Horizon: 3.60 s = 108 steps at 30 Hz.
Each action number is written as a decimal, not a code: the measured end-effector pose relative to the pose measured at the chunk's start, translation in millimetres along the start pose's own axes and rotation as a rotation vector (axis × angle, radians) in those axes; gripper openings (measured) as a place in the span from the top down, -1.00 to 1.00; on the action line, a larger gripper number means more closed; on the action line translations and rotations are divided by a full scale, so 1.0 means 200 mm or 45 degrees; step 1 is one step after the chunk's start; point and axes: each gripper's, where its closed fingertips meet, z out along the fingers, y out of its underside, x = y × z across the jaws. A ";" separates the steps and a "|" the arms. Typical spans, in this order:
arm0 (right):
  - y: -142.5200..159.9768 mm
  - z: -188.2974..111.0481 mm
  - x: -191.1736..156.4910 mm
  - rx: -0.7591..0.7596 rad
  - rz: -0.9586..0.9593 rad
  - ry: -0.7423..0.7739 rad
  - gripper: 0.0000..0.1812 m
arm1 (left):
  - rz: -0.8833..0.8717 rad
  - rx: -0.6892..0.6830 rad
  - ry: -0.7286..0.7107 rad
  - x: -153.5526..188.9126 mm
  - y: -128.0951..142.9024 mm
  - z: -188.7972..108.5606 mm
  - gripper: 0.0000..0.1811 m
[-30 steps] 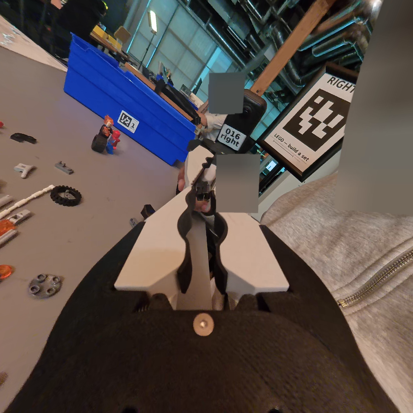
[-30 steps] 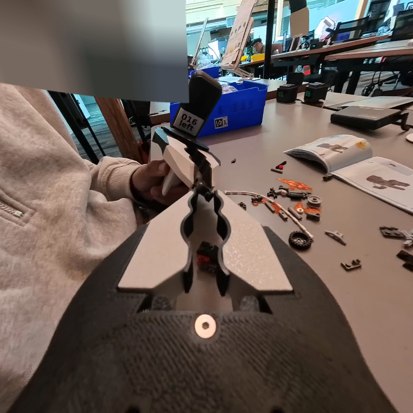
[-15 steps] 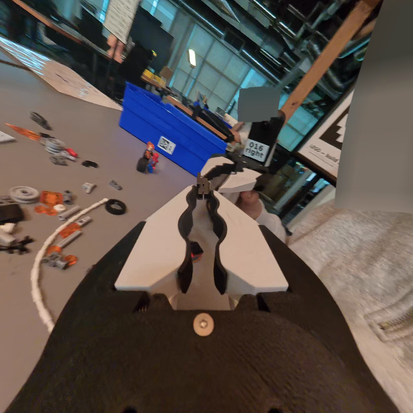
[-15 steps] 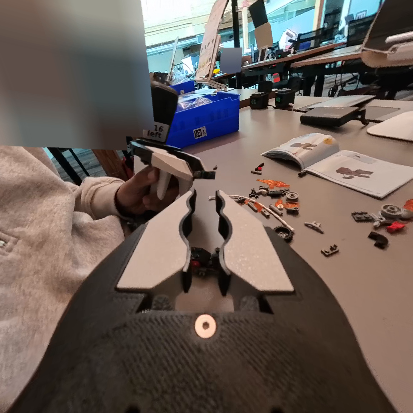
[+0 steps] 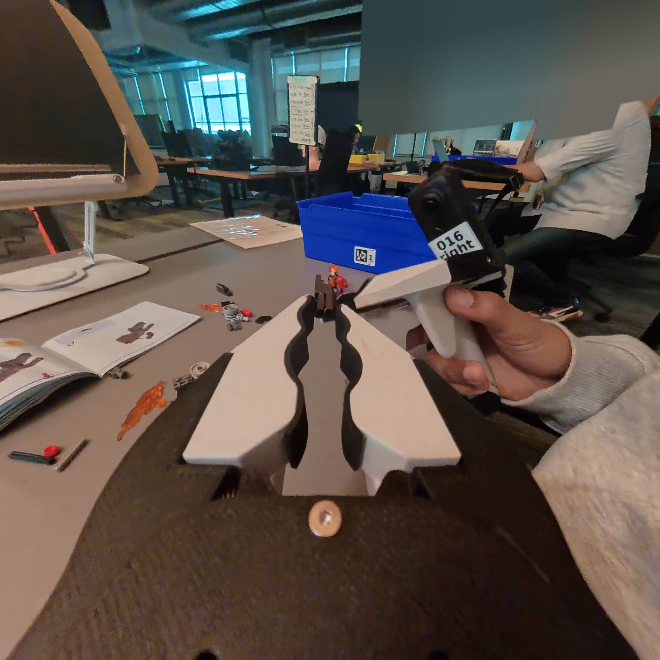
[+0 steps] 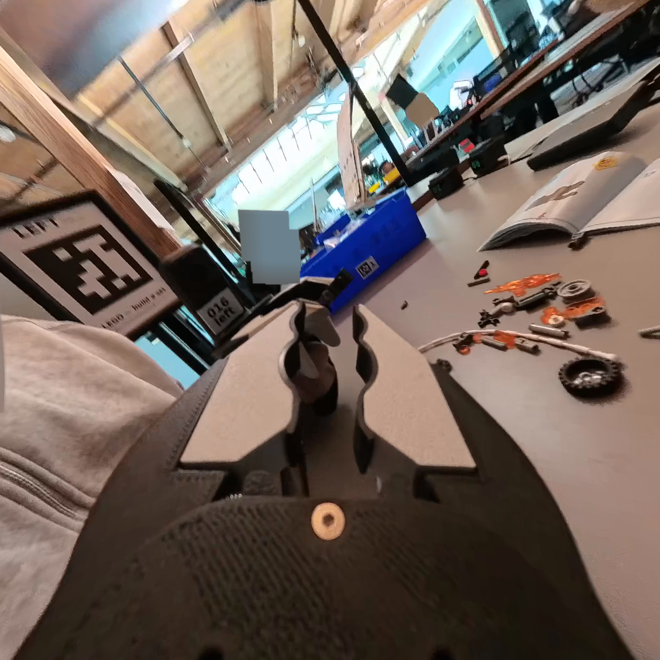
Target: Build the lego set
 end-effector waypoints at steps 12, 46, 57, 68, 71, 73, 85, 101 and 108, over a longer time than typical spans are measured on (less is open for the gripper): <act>-0.07 -0.05 -0.02 0.094 0.061 -0.046 0.94 | 0.151 -0.033 0.069 0.11 0.02 0.03 0.81; 0.37 -0.40 0.11 -0.349 0.362 0.357 0.94 | 0.154 -0.944 0.515 0.22 0.56 0.05 0.54; 0.34 -0.37 0.16 -0.353 0.464 0.364 0.93 | 0.201 -0.944 0.283 0.14 0.56 0.07 0.69; 0.28 -0.19 0.24 -0.410 0.510 0.339 0.93 | -0.027 -0.785 0.082 0.01 0.46 0.04 0.69; 0.28 -0.17 0.26 -0.427 0.545 0.342 0.93 | -0.082 -0.813 0.085 0.00 0.48 0.02 0.69; 0.29 -0.17 0.27 -0.446 0.554 0.359 0.93 | -0.089 -0.870 0.066 0.00 0.51 0.02 0.69; 0.34 -0.20 0.28 -0.526 0.576 0.441 0.93 | -0.114 -0.876 0.135 0.04 0.51 0.01 0.59; 0.31 -0.43 0.24 -0.655 0.212 0.510 0.58 | -0.167 -0.832 0.181 0.05 0.49 0.01 0.62; 0.28 -0.36 0.20 -0.856 -0.304 0.560 0.70 | -0.158 -0.829 0.175 0.05 0.49 0.01 0.63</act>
